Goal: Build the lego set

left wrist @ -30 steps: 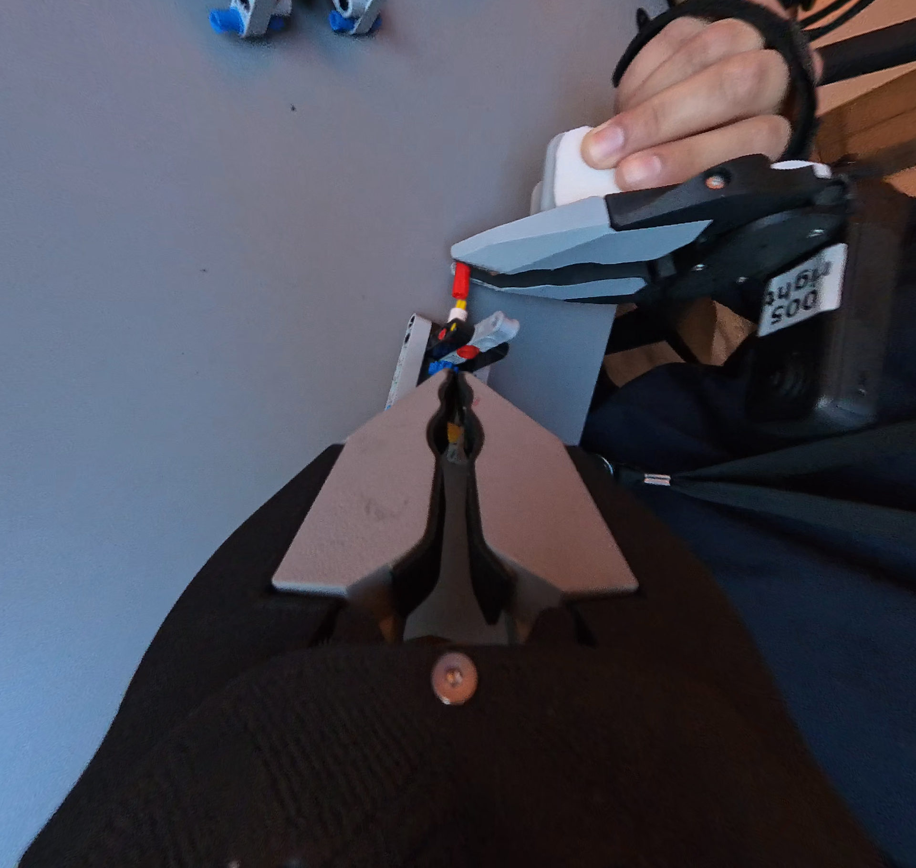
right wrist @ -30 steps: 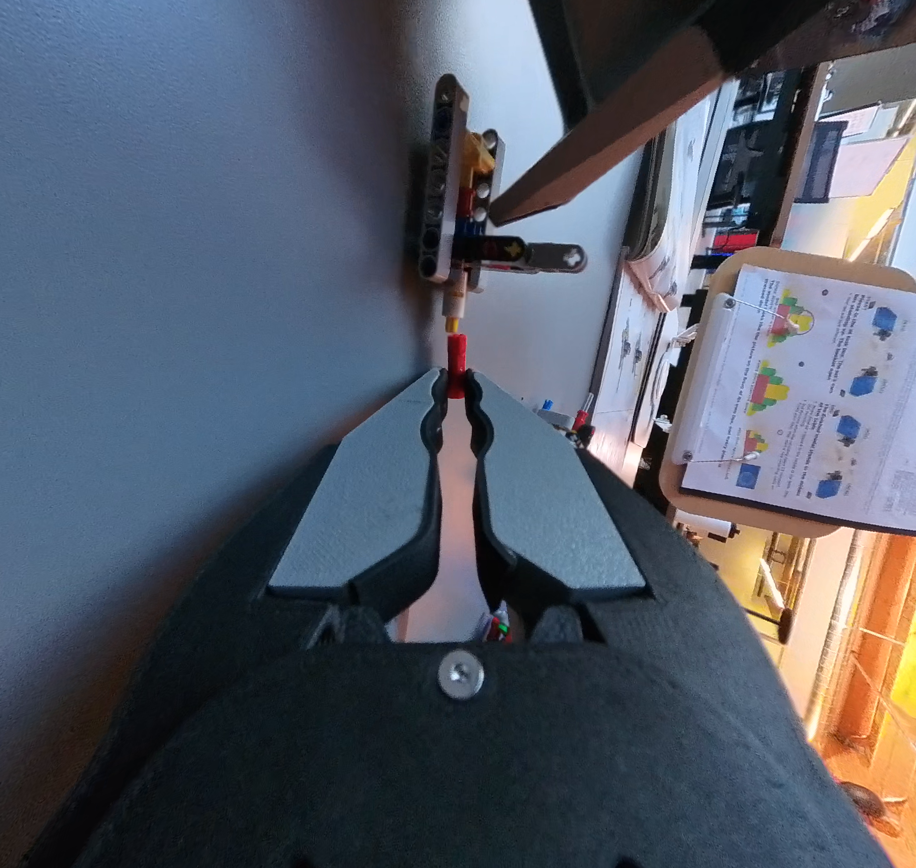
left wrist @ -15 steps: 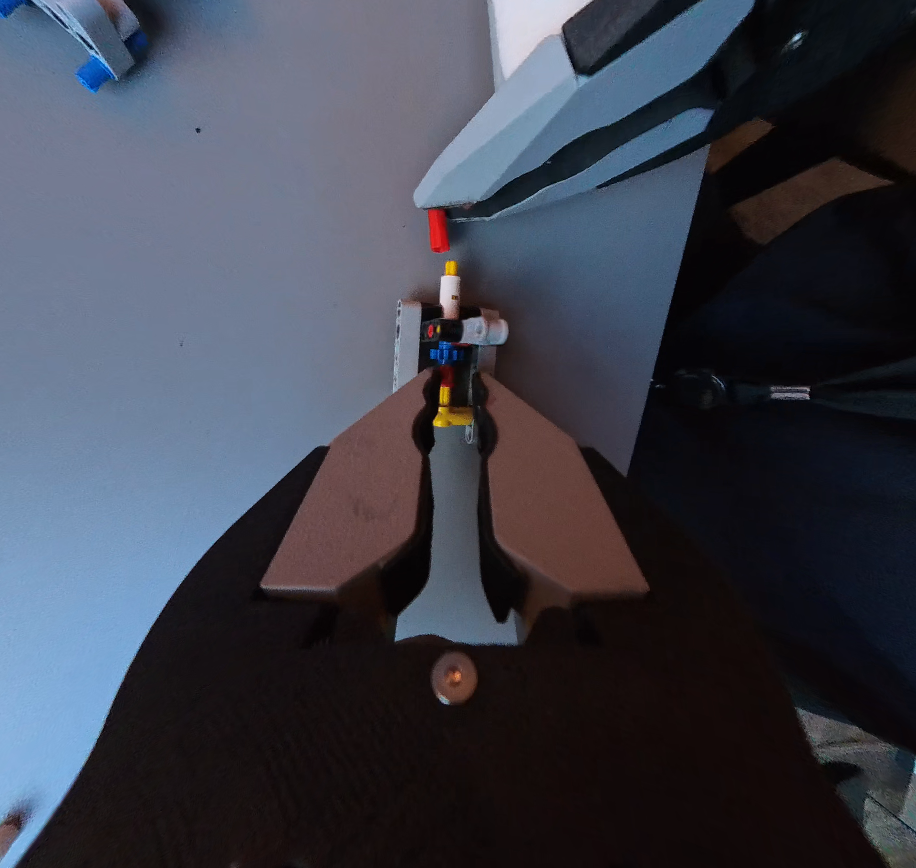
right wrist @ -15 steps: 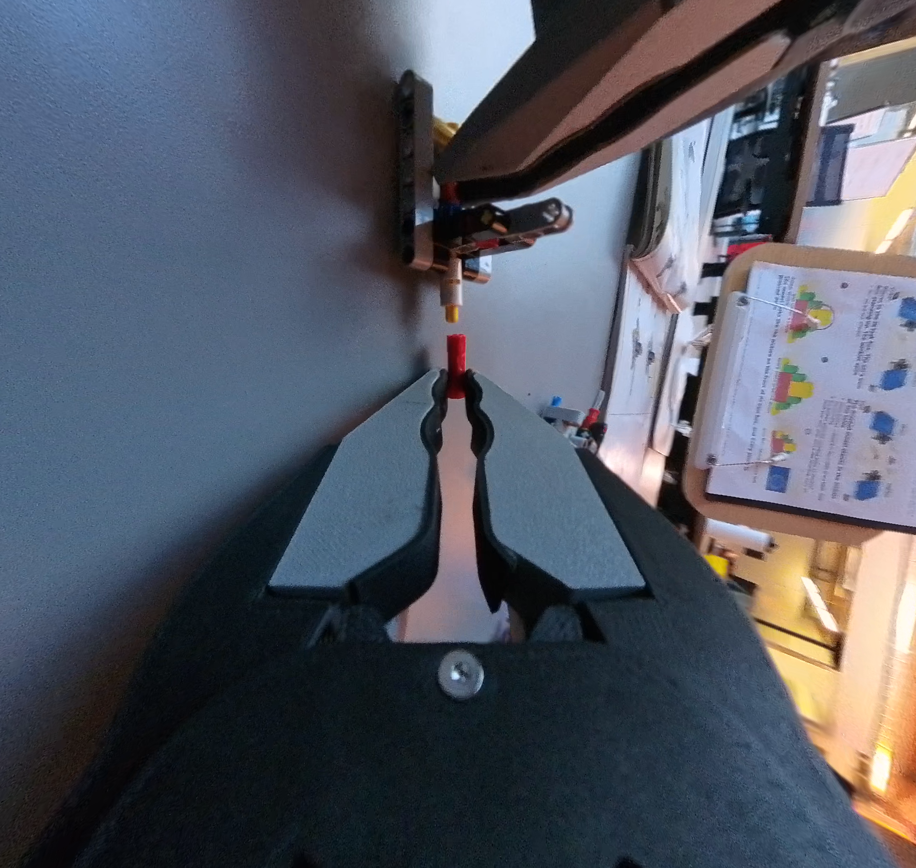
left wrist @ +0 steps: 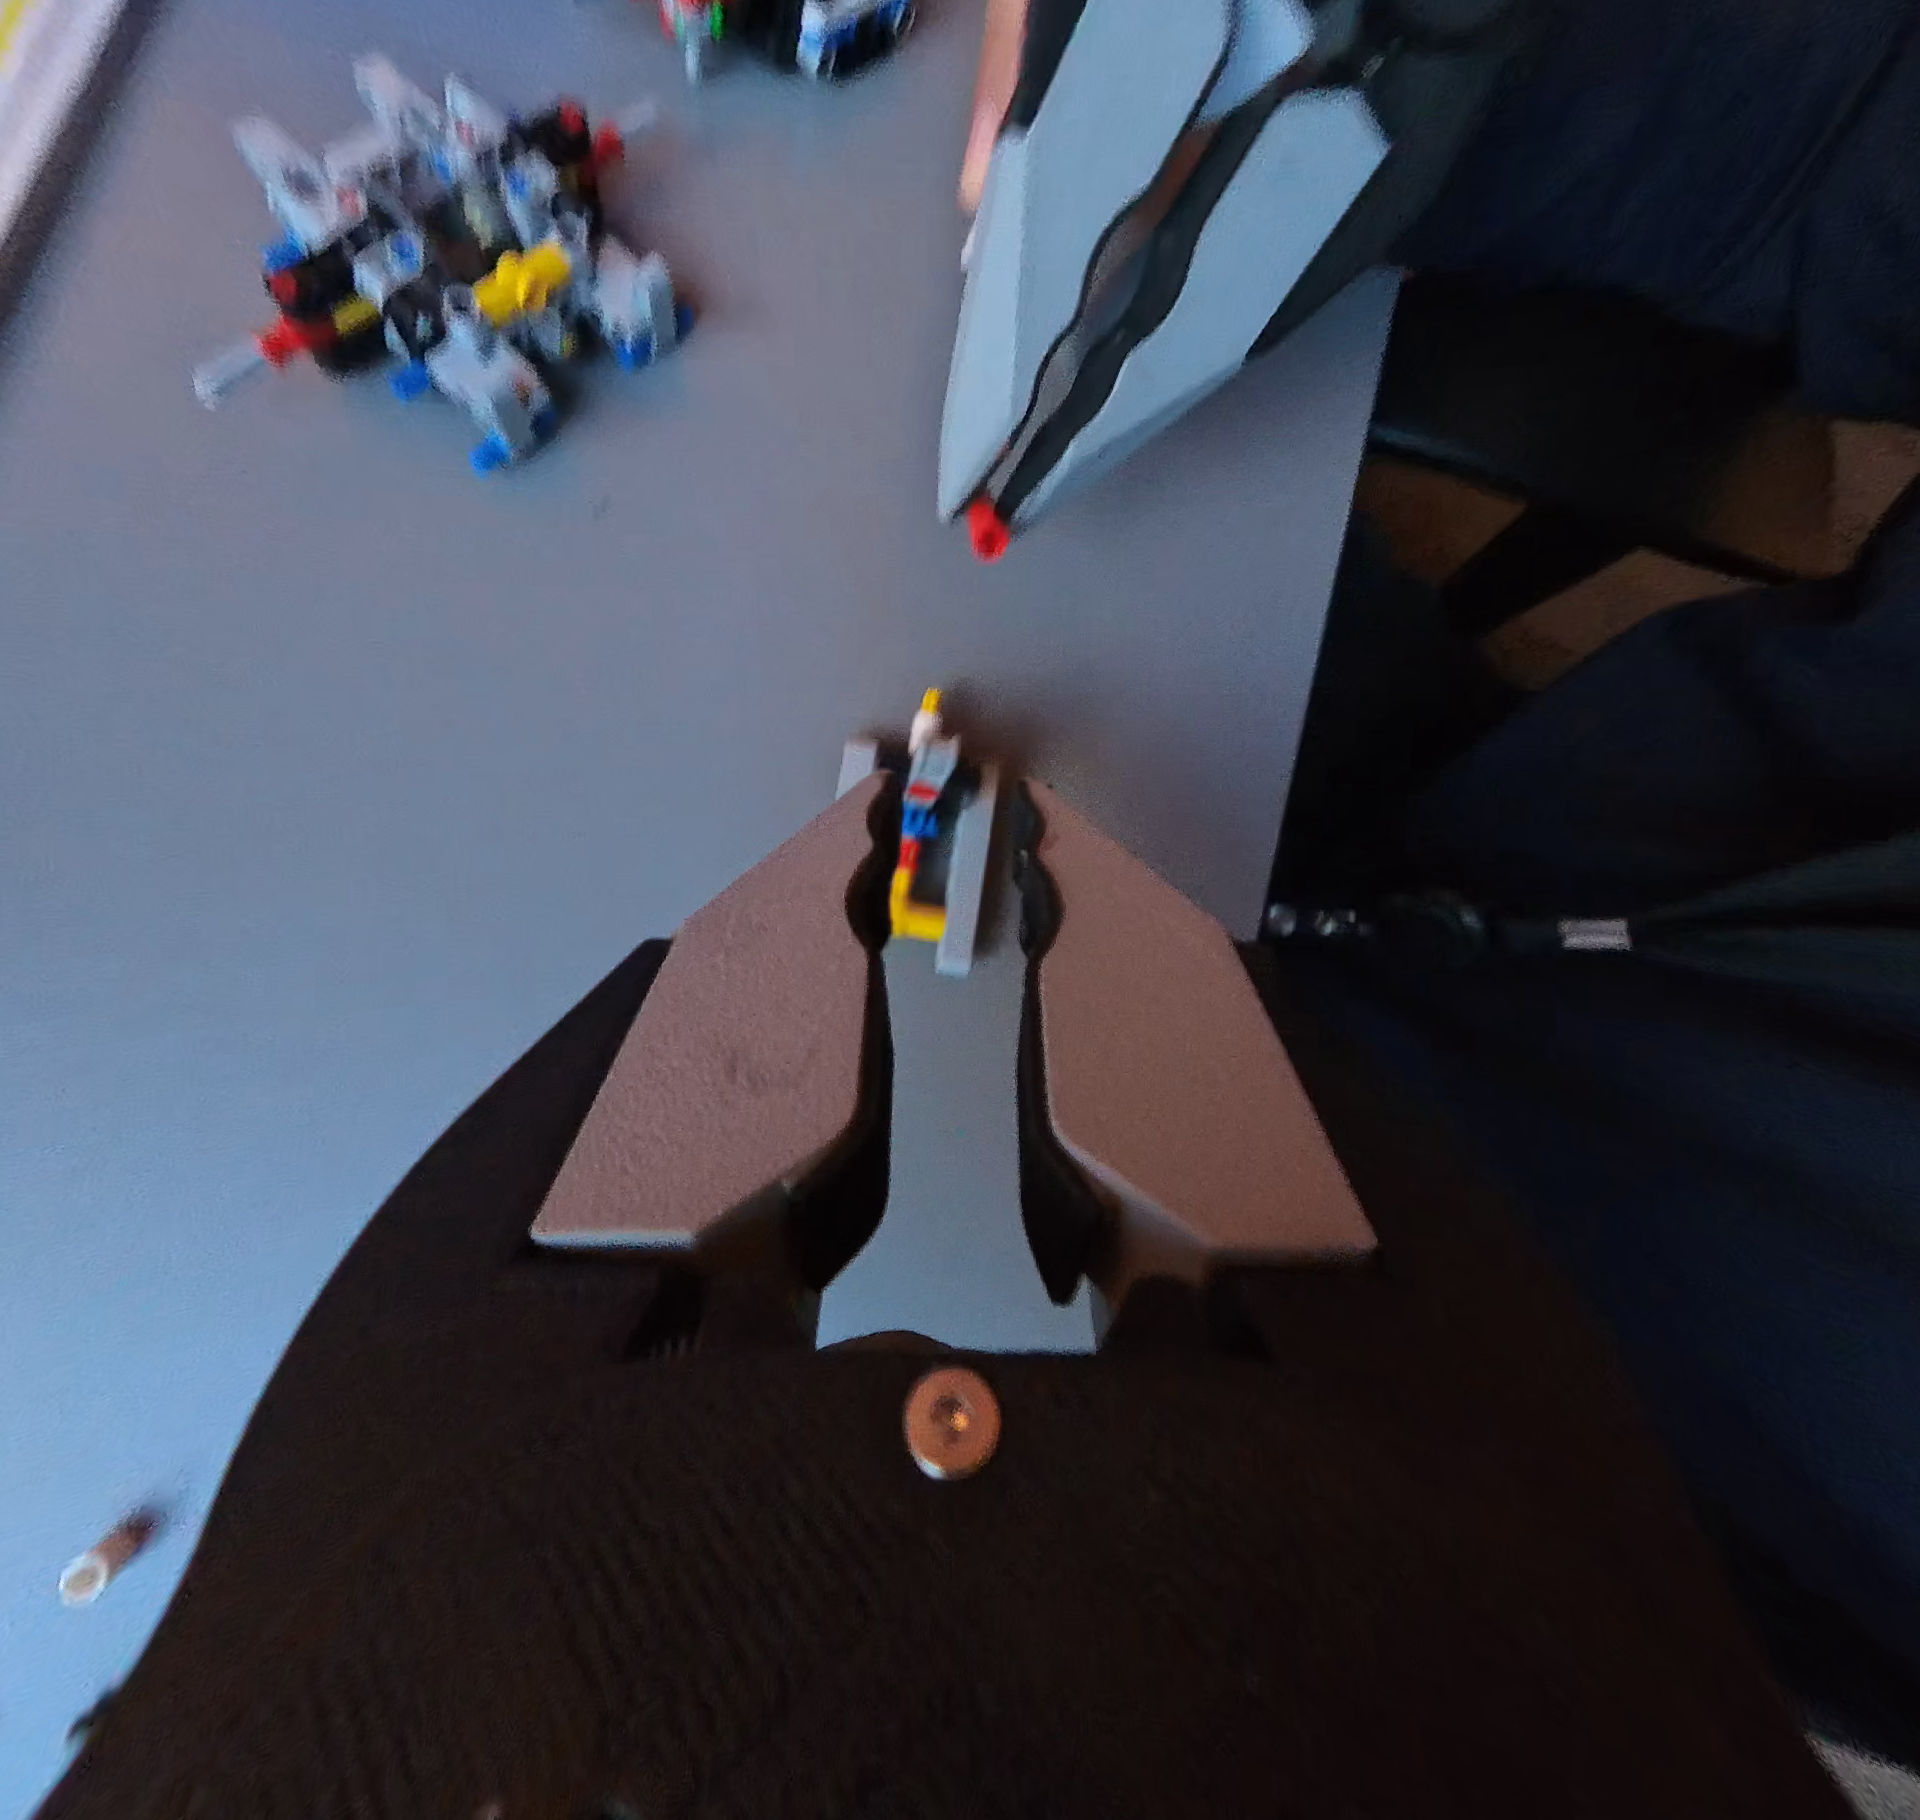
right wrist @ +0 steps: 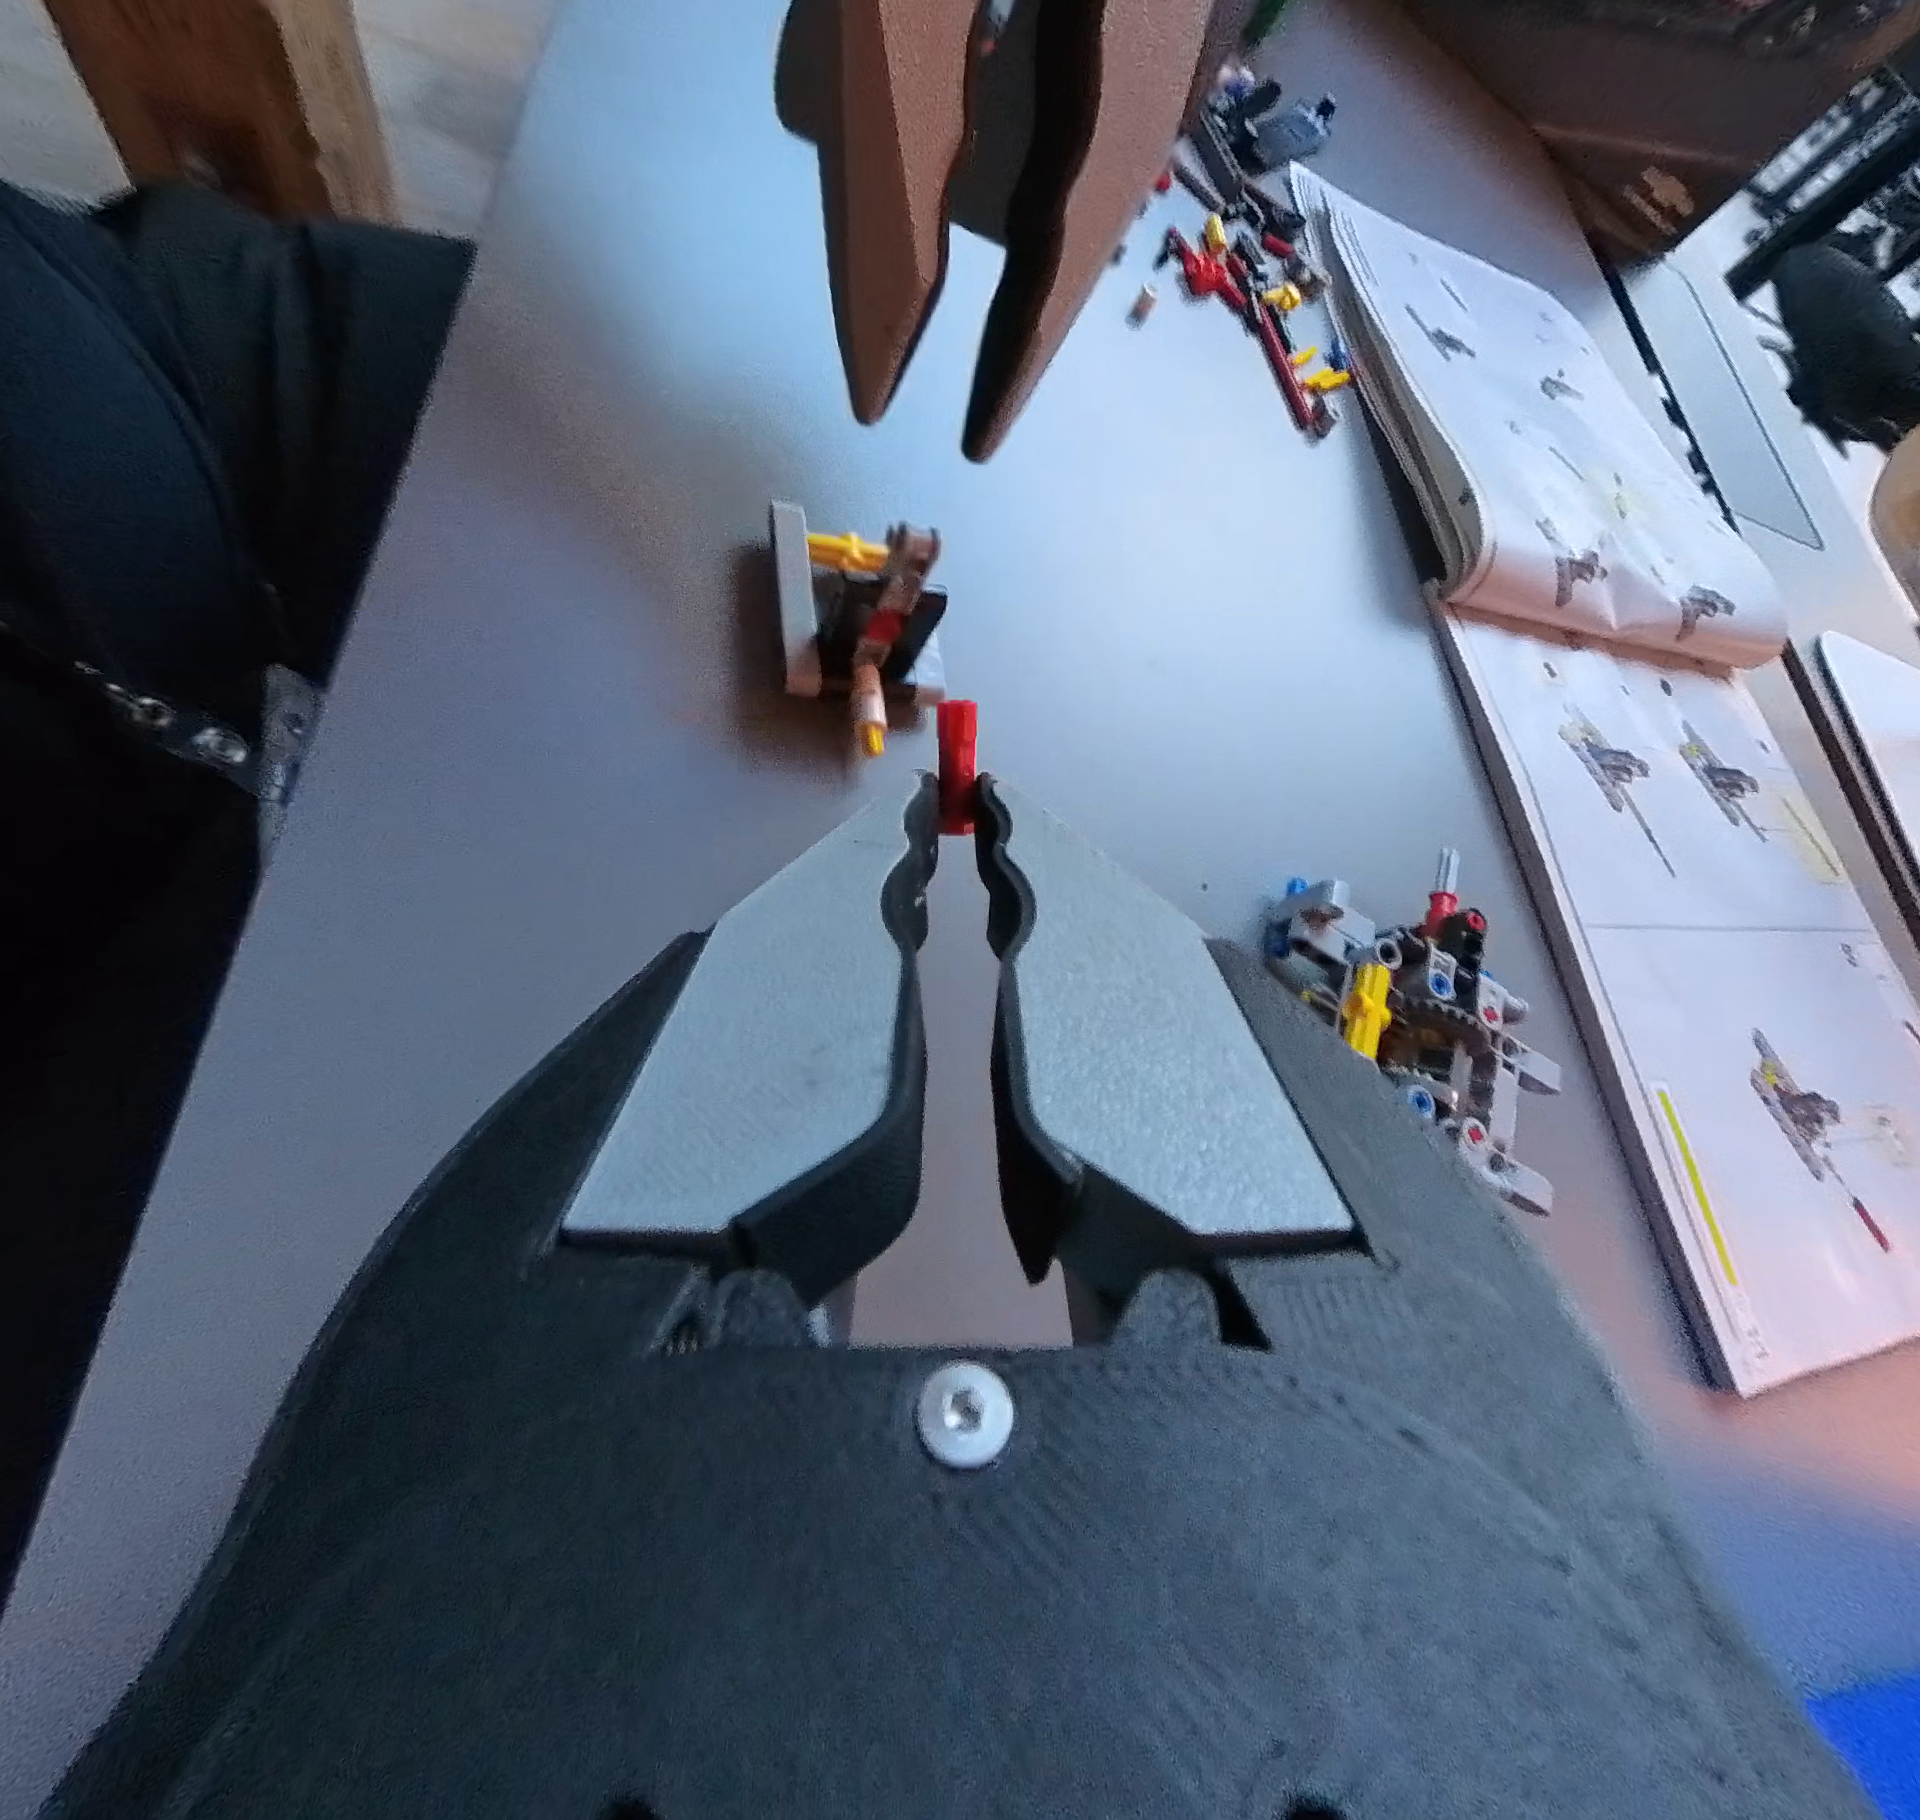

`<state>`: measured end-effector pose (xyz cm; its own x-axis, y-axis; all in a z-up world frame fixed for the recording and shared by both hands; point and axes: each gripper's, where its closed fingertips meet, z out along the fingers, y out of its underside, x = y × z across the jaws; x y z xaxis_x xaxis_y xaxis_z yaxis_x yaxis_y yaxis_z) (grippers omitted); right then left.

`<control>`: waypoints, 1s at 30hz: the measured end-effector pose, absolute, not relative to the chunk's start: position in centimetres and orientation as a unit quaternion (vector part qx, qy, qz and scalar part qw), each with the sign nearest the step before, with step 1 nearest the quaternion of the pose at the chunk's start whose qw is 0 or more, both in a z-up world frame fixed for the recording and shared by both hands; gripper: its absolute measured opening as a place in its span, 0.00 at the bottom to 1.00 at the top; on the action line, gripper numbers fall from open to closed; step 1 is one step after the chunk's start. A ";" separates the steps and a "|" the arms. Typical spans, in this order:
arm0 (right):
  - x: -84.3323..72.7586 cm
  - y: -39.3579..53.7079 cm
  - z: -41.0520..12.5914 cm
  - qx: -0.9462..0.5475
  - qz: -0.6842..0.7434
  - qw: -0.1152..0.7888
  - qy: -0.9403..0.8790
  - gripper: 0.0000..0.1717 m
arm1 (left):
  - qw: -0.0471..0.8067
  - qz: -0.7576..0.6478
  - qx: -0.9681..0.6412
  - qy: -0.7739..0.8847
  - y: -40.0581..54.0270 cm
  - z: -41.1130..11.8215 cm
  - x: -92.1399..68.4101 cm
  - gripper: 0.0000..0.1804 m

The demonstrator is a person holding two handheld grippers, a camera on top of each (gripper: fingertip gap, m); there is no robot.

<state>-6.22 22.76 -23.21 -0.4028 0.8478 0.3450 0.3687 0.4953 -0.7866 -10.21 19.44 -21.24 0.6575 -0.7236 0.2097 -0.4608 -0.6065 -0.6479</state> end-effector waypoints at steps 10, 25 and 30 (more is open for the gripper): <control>-6.3 21.6 -21.8 -0.364 0.364 0.395 -0.761 0.02 | 0.331 -0.237 -0.836 0.368 20.9 -20.5 -5.7 0.08; -5.5 20.4 -20.2 -0.348 0.432 0.372 -0.744 0.02 | 0.408 -0.202 -0.753 0.475 20.5 -19.6 -4.6 0.03; -4.7 19.3 -18.2 -0.328 0.510 0.346 -0.716 0.02 | 0.480 -0.208 -0.687 0.504 19.5 -17.6 -3.9 0.03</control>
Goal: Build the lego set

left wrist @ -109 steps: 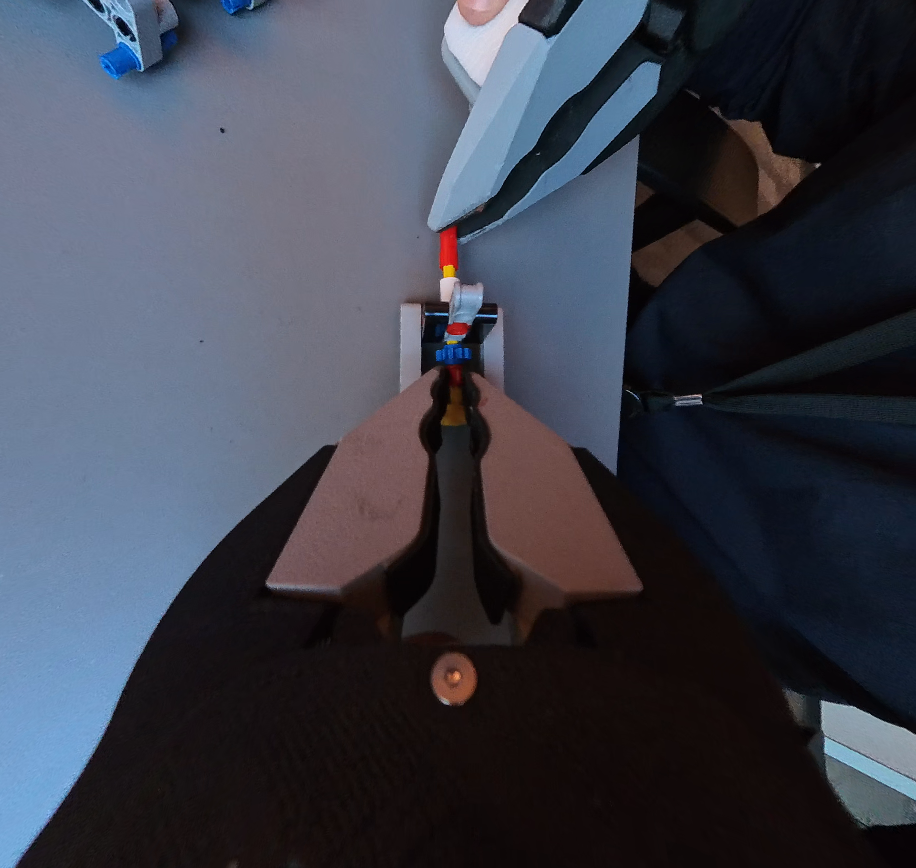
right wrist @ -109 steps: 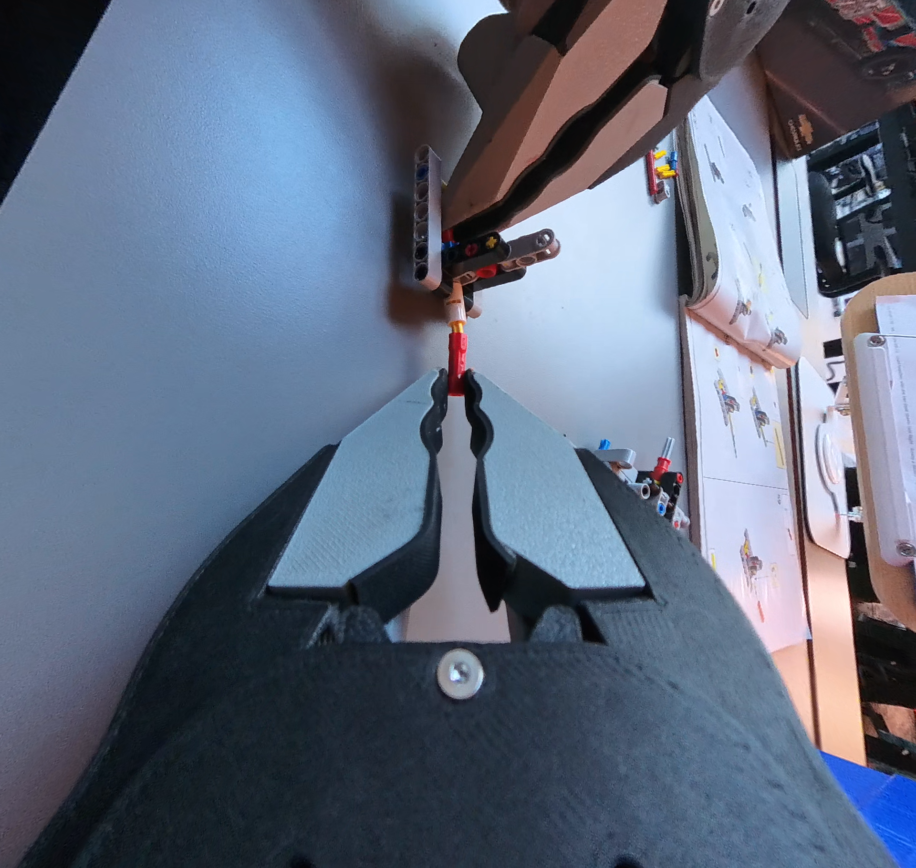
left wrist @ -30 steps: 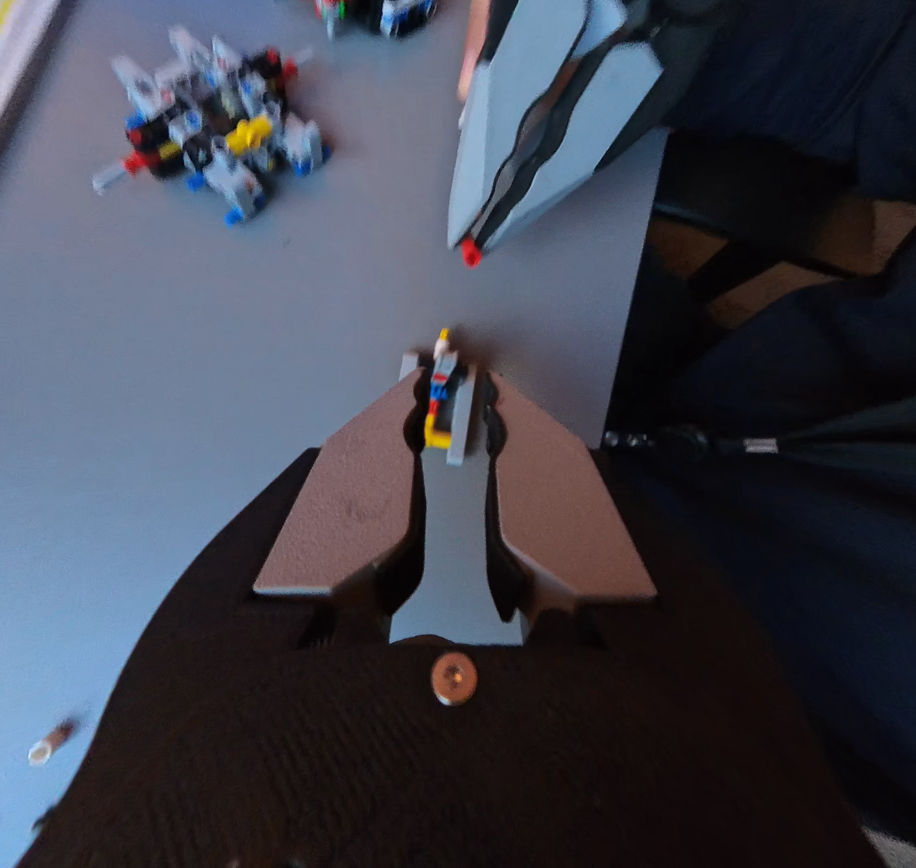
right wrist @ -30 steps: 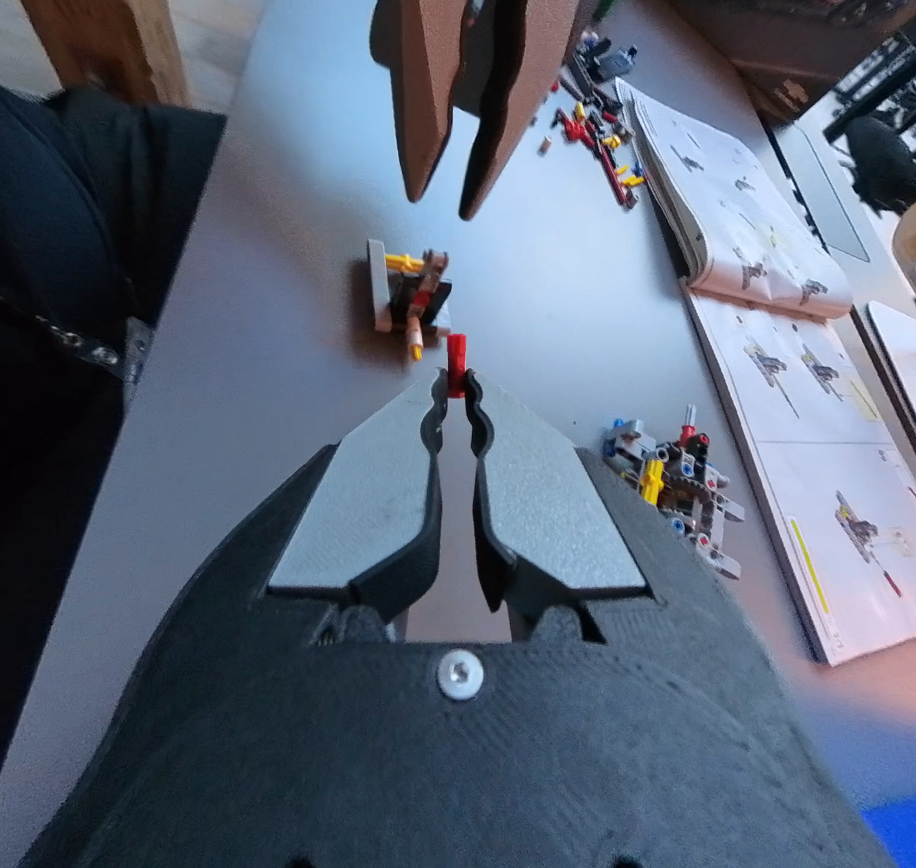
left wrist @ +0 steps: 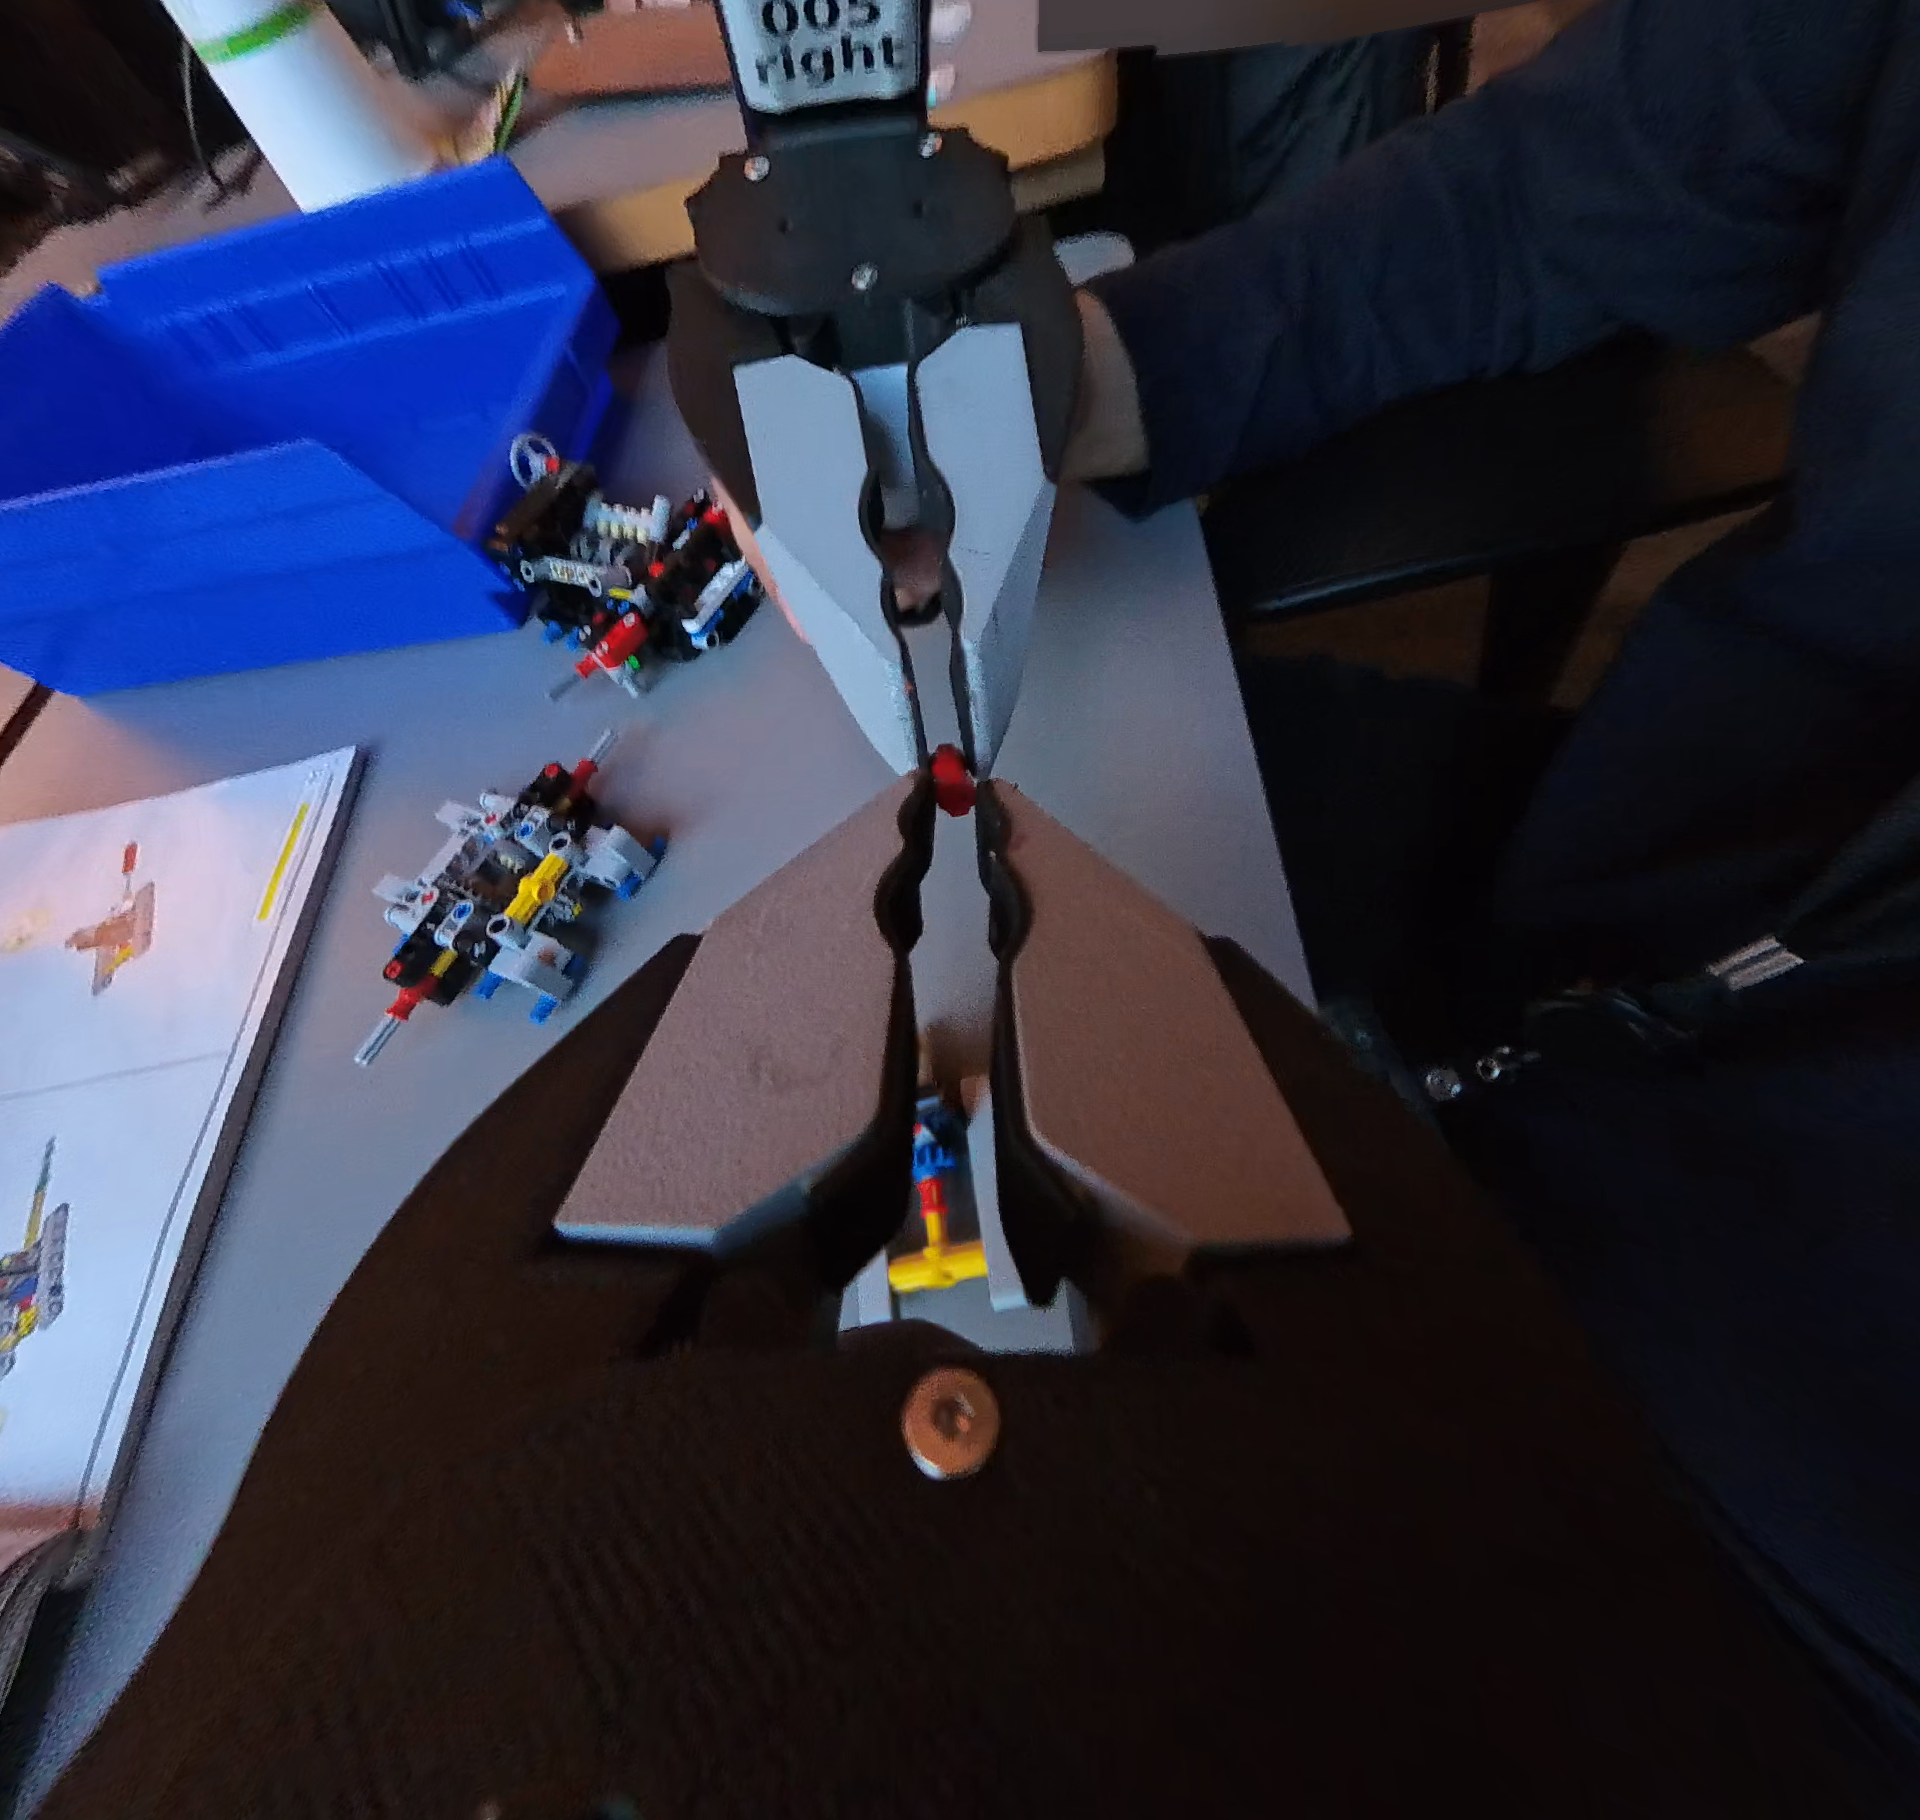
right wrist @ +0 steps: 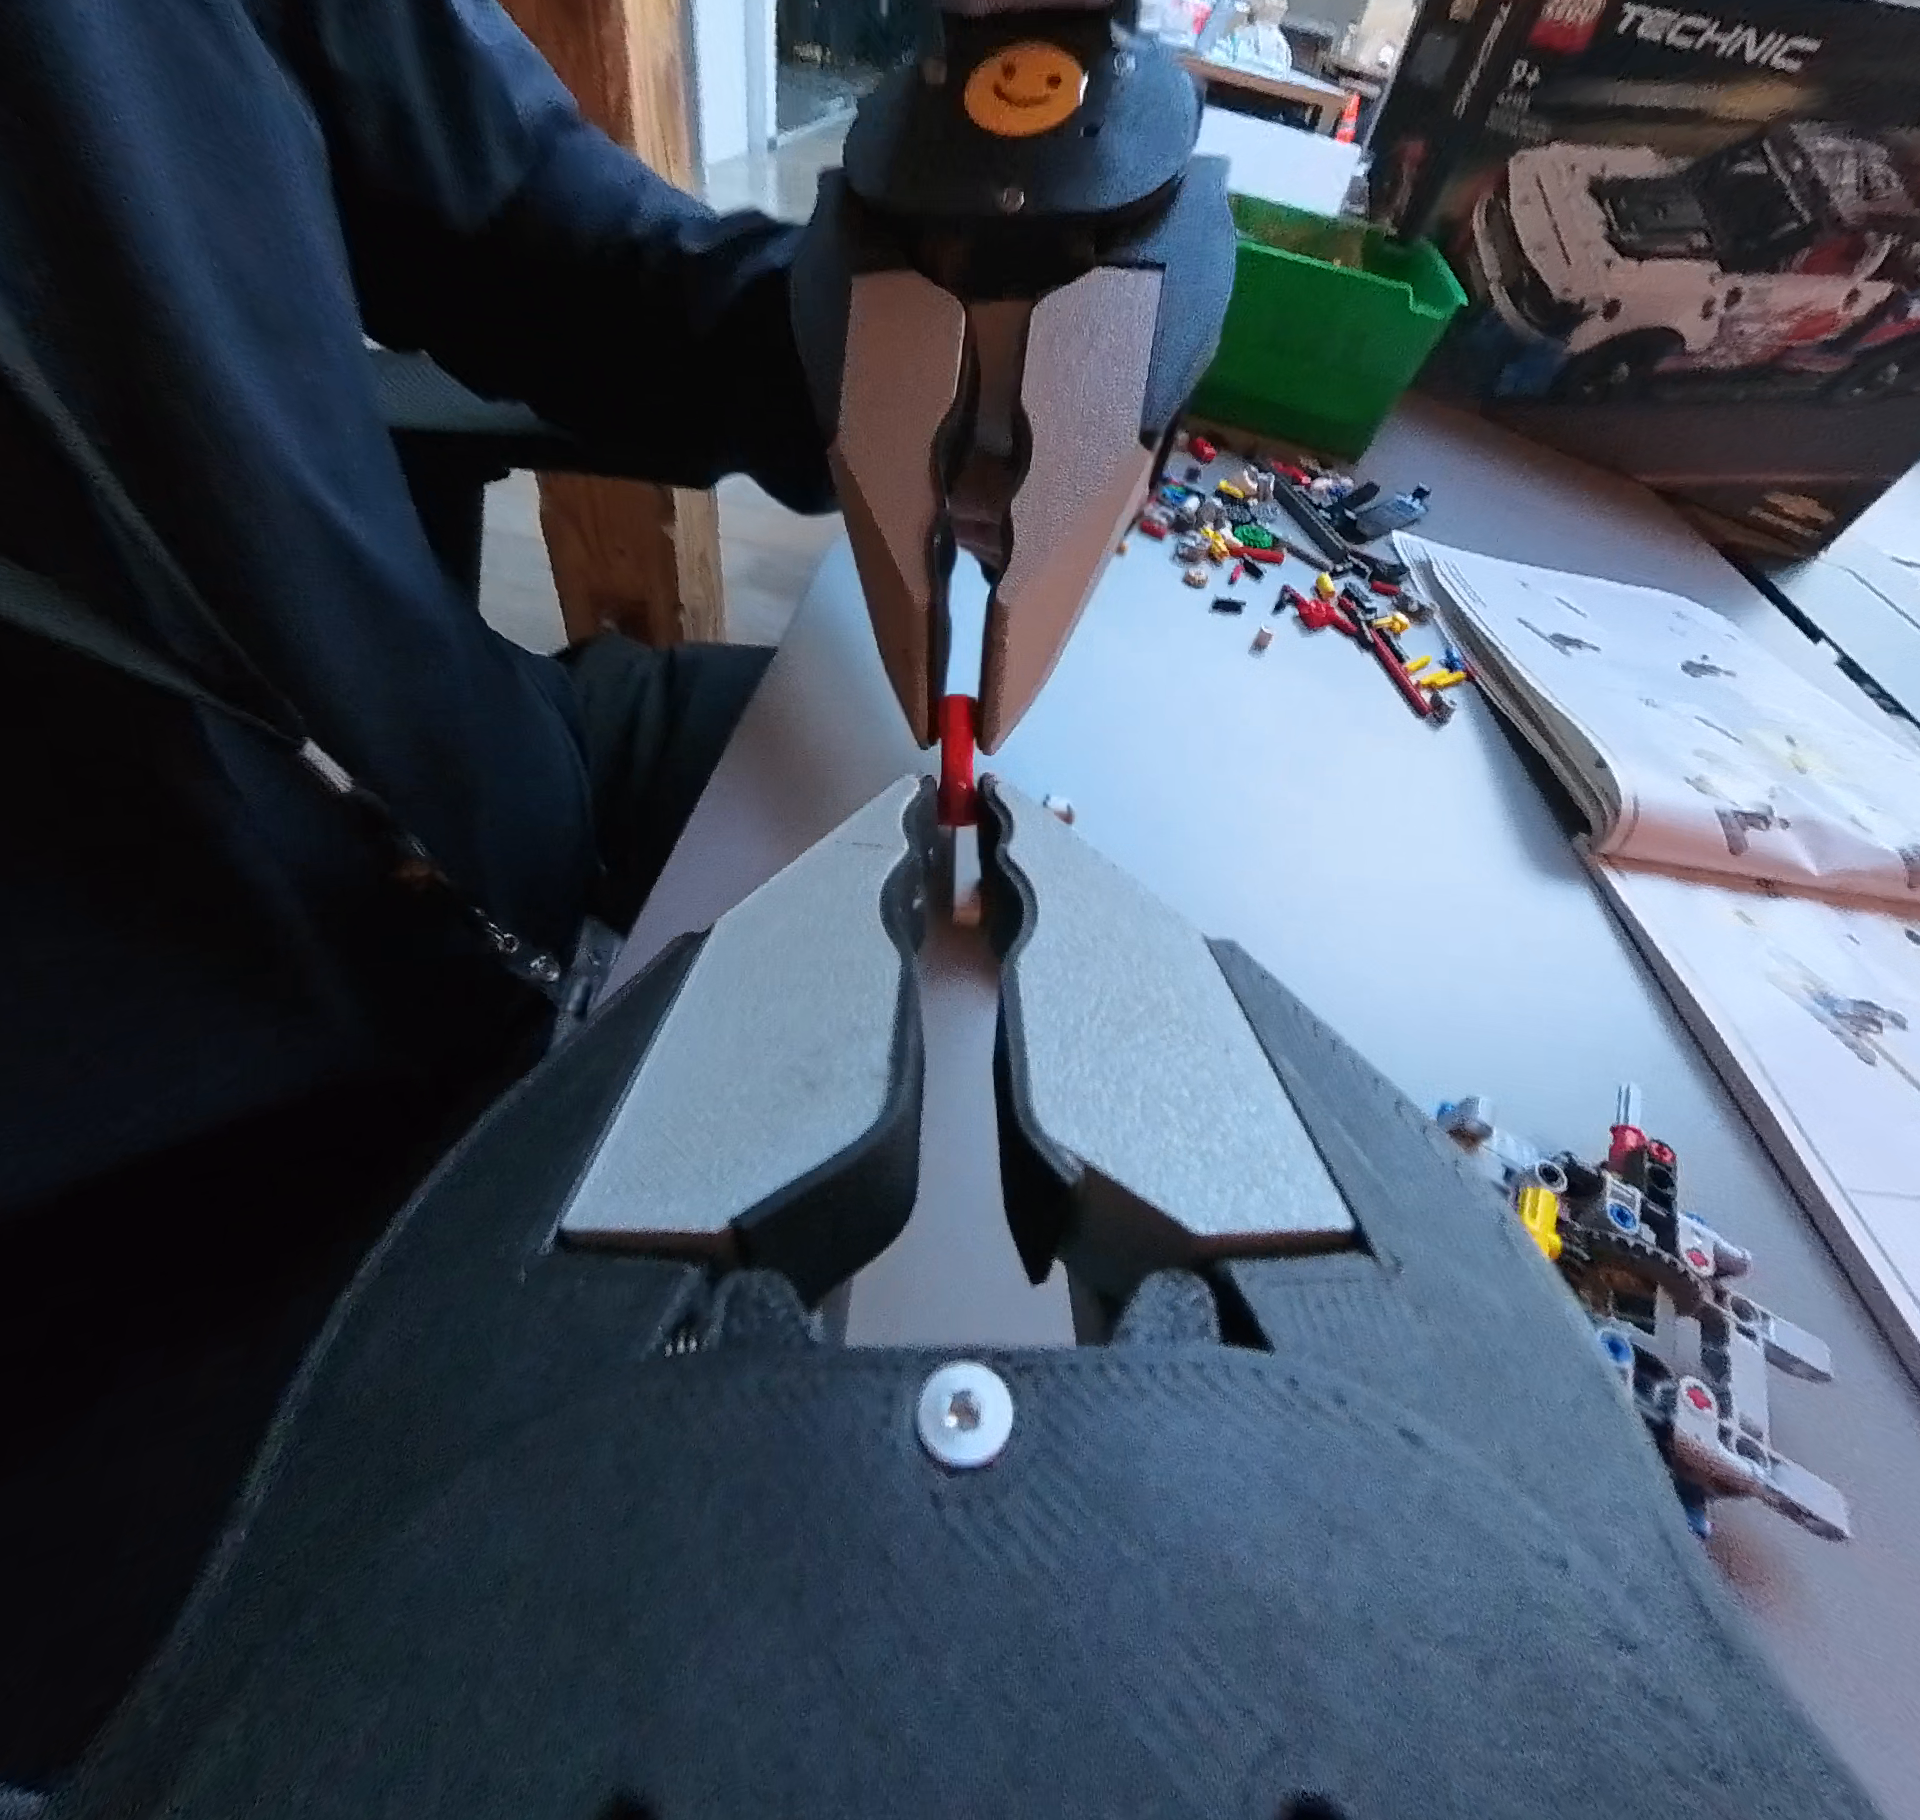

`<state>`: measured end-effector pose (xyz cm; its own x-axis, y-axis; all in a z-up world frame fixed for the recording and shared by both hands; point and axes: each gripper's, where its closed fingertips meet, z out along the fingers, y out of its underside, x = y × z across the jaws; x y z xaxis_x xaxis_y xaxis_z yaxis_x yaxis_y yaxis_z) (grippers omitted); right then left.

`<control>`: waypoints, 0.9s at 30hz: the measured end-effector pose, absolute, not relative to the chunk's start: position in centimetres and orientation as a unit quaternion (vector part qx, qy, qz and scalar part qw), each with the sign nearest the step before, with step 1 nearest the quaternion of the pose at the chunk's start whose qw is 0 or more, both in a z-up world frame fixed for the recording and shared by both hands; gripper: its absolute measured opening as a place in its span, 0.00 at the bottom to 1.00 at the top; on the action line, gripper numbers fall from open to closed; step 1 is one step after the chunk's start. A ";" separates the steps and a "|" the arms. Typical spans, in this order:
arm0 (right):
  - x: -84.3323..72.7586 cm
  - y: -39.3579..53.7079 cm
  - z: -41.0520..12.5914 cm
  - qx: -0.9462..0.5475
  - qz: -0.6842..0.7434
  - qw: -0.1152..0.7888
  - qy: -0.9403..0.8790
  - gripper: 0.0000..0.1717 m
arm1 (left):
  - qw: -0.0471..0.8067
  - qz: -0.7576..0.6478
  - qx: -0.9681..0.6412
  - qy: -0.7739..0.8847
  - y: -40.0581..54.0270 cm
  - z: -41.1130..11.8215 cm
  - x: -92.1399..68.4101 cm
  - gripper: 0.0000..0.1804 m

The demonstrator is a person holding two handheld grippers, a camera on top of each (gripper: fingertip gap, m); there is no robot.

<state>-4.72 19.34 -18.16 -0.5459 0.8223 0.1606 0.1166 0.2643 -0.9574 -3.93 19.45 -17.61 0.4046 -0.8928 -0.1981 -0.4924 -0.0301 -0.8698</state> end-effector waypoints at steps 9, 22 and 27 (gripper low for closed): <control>-4.9 19.8 -18.5 -0.340 0.487 0.355 -0.722 0.02 | 0.471 -0.240 -0.708 0.469 19.4 -18.0 -5.2 0.07; -5.8 22.0 -24.9 -0.451 0.368 0.269 -0.767 0.02 | 0.220 -0.153 -0.855 0.445 18.4 -25.8 -11.3 0.07; -5.8 21.8 -25.2 -0.447 0.362 0.268 -0.773 0.02 | 0.198 -0.145 -0.857 0.453 18.8 -26.5 -10.9 0.05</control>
